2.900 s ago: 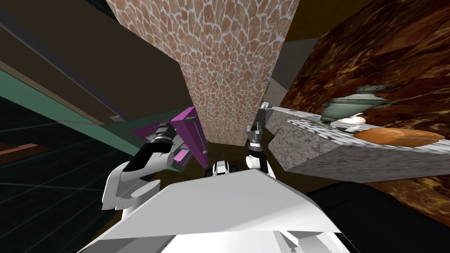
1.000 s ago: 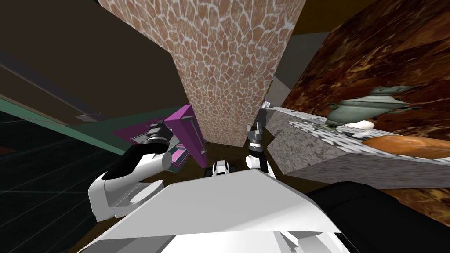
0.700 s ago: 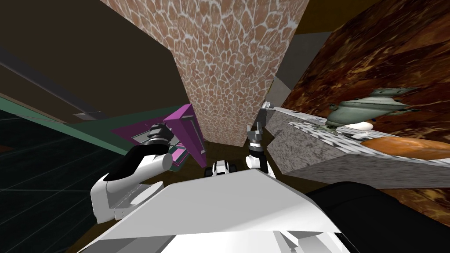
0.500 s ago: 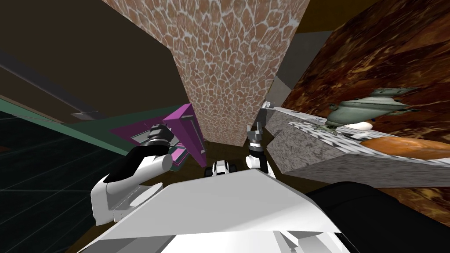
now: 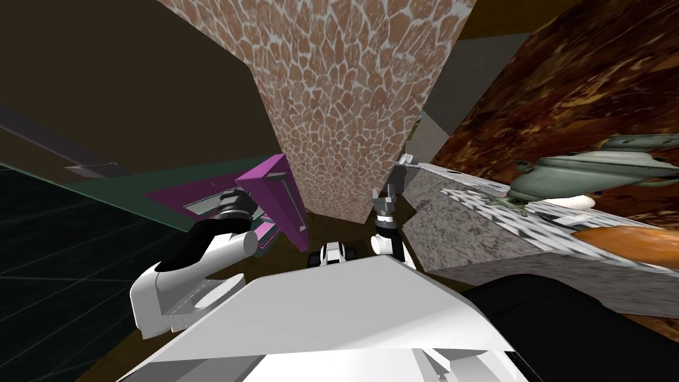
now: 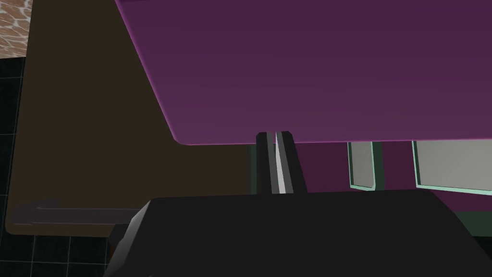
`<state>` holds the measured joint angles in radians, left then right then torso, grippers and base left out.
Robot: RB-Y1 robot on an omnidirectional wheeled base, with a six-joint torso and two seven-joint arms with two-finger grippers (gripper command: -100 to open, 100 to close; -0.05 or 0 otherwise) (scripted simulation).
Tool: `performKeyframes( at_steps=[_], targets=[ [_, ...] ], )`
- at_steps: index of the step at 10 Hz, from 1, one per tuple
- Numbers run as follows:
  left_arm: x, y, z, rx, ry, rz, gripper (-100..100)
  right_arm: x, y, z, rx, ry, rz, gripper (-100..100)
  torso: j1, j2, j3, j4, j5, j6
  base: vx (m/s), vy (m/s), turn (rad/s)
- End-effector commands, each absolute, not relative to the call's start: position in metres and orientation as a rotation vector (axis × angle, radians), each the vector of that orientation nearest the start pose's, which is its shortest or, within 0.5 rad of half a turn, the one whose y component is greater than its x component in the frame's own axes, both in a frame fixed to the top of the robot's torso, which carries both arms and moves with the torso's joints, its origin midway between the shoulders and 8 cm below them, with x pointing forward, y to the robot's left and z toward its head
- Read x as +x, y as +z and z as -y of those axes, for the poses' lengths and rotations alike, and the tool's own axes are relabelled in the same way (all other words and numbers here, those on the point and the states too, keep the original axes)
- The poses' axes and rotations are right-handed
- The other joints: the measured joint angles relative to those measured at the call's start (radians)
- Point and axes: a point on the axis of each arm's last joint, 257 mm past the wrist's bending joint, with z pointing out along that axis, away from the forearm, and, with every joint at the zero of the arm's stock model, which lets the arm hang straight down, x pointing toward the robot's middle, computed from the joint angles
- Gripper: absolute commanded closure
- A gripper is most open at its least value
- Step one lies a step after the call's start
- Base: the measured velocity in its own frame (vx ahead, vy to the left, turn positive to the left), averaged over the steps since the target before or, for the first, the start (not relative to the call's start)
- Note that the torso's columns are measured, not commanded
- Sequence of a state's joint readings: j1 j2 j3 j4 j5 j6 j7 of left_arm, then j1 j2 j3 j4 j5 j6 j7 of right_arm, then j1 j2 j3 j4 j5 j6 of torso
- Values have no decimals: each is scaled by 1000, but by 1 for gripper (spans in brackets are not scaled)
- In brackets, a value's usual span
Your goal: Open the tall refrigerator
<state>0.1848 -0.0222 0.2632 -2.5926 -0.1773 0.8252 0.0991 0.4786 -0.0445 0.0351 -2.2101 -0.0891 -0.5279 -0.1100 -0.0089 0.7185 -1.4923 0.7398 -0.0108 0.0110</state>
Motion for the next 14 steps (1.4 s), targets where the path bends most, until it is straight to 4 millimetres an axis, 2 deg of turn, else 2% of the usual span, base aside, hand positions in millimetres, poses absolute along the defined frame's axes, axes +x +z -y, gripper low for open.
performKeyframes(
  at_steps=[1,4,7,8,9,10,14],
  targets=[
    [392,9,-400,-1298,-833,-822,100,355,5,275,752,1495,-579,0,3,-1,-1,-1,0,0,159,-296,85],
    [387,21,-416,-1299,-795,-775,100,355,5,275,752,1494,-579,0,11,2,2,-1,4,-2,119,-294,75],
    [385,25,-421,-1300,-783,-759,100,355,5,275,751,1494,-579,0,16,12,8,2,6,-7,59,-140,33],
    [385,8,-422,-1336,-770,-781,100,355,5,275,751,1494,-579,0,17,12,8,3,5,-6,0,-42,24],
    [380,11,-435,-1344,-740,-748,100,355,5,275,751,1494,-579,0,16,14,10,2,7,-7,62,-172,50],
    [380,11,-435,-1344,-740,-748,100,355,5,275,751,1494,-579,0,5,12,10,0,6,-9,137,-196,43],
    [369,23,-457,-1338,-692,-673,100,355,5,275,752,1494,-579,0,5,11,9,-2,6,-7,142,-229,46]
  ],
)
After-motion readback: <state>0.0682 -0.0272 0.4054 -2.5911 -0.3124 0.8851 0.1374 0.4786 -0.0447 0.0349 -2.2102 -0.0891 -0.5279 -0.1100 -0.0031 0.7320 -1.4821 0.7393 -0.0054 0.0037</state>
